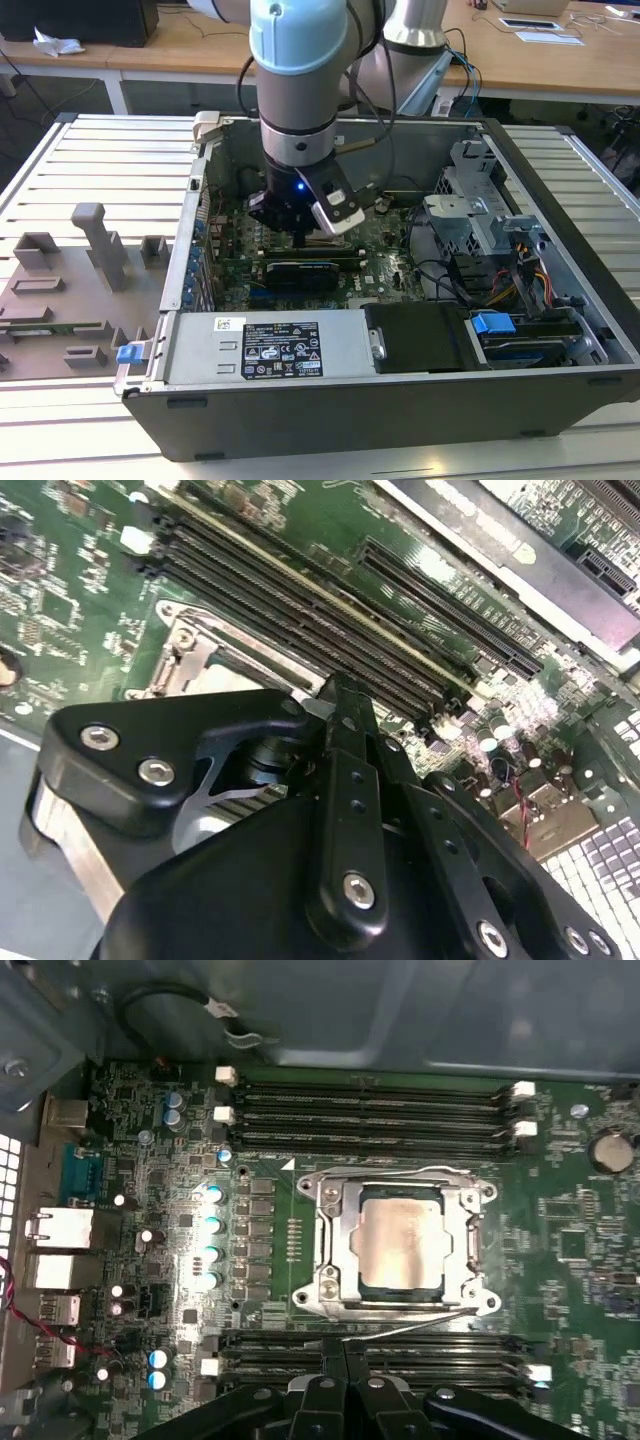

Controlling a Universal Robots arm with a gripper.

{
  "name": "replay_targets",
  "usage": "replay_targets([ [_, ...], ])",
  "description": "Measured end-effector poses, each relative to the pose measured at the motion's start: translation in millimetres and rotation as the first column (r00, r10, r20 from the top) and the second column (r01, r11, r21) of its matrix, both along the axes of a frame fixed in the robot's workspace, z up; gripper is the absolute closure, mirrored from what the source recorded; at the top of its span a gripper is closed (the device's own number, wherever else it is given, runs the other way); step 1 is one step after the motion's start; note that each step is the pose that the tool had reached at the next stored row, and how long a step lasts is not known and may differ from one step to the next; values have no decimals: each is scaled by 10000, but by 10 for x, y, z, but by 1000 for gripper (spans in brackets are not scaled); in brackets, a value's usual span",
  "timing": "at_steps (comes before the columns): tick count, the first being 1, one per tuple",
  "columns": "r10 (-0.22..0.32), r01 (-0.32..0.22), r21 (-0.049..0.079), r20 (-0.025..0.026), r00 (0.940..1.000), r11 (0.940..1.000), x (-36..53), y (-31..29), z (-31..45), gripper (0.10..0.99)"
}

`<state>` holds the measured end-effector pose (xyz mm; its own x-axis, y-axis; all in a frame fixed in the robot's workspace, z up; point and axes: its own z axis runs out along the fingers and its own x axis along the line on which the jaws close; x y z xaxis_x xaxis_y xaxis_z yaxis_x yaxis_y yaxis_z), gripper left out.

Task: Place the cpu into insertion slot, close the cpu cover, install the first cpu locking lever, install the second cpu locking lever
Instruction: 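Install the second cpu locking lever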

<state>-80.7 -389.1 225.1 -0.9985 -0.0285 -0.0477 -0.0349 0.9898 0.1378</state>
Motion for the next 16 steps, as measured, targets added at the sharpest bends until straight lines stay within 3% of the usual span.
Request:
replay_targets([
  [6,96,-96,13,0,10000,10000,-45,12,-157,980],
  [14,355,-355,225,3,9994,9991,-97,84,-225,980],
  [16,491,-491,333,8,9988,9982,-116,100,-251,980],
])
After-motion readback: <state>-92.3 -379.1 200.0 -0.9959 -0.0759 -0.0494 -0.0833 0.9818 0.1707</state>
